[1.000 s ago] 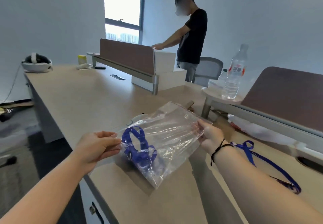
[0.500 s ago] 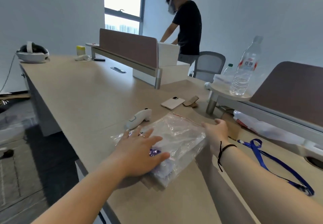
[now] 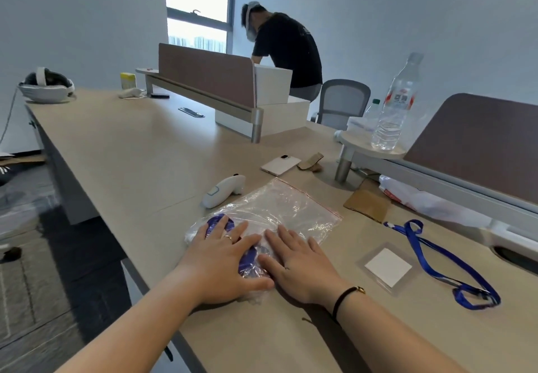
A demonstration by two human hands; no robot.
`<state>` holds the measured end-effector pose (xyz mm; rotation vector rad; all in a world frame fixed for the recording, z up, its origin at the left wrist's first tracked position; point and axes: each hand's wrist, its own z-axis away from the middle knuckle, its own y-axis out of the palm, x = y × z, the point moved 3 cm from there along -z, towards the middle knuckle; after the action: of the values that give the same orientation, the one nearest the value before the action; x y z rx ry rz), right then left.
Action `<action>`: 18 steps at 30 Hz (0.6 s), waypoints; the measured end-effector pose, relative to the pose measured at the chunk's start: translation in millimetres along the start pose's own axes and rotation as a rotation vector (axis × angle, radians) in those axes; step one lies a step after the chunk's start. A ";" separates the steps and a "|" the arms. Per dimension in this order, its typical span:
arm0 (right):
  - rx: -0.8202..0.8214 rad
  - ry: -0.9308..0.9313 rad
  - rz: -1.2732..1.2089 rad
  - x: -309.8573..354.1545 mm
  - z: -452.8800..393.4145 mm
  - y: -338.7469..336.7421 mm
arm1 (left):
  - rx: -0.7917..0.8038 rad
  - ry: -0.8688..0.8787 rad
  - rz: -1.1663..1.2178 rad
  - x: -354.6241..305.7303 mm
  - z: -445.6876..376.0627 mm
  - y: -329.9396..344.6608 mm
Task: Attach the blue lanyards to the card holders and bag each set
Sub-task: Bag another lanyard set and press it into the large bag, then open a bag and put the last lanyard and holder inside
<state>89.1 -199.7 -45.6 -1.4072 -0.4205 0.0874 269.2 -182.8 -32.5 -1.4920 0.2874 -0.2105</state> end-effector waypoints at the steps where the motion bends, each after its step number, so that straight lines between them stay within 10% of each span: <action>1: 0.003 -0.002 0.014 0.5 -0.2 0.6 | 0.011 -0.001 -0.006 -0.3 0.3 -1.1; 11: -0.153 0.036 -0.592 -19.3 44.7 -36.9 | -0.123 -0.020 -0.045 -31.0 -3.4 -37.4; 18: -0.293 0.249 -0.355 -125.9 132.6 -63.1 | -0.268 0.170 0.312 -159.3 -19.0 -49.2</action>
<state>-83.4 -124.9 -0.3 -1.5844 -0.4820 -0.4503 114.1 -154.5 24.8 -1.6712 0.7019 -0.0488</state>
